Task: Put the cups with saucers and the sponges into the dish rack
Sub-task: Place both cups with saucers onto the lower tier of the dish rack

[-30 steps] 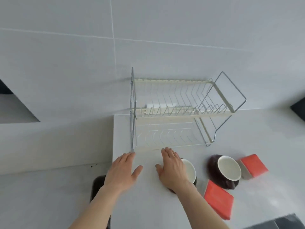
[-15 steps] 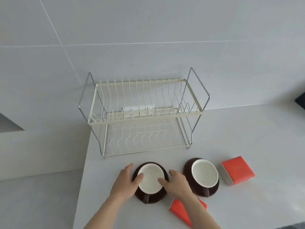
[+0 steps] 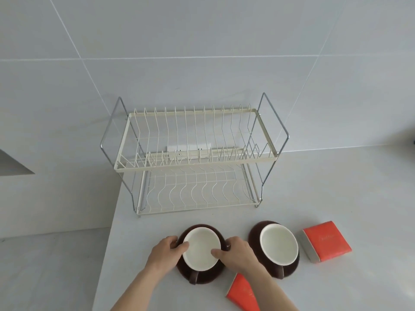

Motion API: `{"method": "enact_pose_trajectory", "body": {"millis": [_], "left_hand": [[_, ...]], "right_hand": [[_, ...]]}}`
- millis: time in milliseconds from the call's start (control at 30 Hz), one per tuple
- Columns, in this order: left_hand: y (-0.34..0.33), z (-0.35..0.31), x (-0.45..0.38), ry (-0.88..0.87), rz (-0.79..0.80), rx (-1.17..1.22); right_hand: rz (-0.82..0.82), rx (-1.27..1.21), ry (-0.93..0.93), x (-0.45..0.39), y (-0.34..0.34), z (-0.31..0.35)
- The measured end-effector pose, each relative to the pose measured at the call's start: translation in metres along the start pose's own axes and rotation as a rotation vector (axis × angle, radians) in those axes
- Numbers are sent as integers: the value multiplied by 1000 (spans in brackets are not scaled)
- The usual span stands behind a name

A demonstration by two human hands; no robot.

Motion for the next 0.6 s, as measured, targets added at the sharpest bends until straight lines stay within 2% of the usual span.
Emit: {"method": "enact_pose_trajectory", "body": {"millis": [233, 600], "left_hand": [[8, 4, 4, -5, 25, 136], [48, -30, 6, -90, -24, 286]], "right_hand": [[-54, -47, 14, -8, 4, 5], [-125, -196, 83, -35, 34, 49]]}}
Point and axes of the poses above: each hand's wrist, its own x-axis away from the middle knuckle, its own y-axis out of the back of the hand, z = x × y, the point moved 6 cm from there along -x, towards the middle knuckle, and after that the axes turned 12 degrees about y, right-handed, at the moved point
